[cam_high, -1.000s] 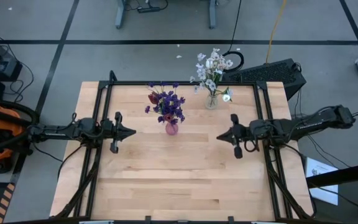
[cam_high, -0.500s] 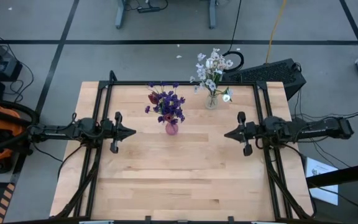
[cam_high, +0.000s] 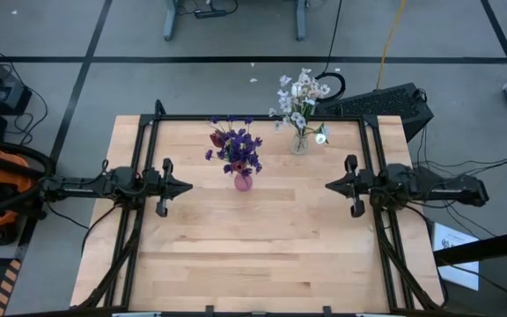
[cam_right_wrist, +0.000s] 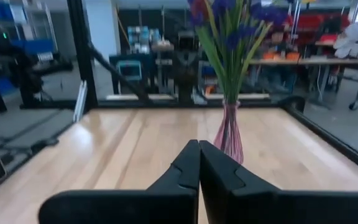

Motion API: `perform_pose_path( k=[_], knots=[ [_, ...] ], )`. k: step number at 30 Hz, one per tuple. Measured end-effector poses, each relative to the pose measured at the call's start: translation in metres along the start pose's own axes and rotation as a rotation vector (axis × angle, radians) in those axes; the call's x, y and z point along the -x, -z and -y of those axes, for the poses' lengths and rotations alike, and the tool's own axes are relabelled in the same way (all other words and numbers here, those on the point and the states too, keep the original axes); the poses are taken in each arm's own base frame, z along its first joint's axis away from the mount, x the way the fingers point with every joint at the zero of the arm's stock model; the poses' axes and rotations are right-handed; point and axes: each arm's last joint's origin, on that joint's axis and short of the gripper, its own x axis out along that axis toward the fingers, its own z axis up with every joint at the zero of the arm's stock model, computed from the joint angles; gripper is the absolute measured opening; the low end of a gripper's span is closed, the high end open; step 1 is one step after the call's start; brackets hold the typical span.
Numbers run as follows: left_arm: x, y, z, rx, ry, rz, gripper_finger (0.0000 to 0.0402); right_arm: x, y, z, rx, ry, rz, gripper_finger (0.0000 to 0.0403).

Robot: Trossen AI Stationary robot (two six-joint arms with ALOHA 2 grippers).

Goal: Sort flowers into vase by color
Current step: Return to Home Position

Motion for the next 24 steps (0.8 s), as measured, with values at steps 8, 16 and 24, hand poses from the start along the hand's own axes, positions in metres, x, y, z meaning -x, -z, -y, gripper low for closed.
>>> perform_pose_path(
  k=[8,16,24],
  knots=[
    [0.000,0.000,0.000,0.000,0.000,0.000,0.0020,0.002,0.021,0.001,-0.024,0.003,0.035,0.0000],
    [0.000,0.000,0.000,0.000,0.000,-0.001,0.0020,0.001,0.023,0.001,-0.103,0.006,0.009,0.0000],
    [0.000,0.000,0.000,0.000,0.000,-0.001,0.0020,0.001,0.023,0.001,-0.156,0.005,0.010,0.0000]
  ],
)
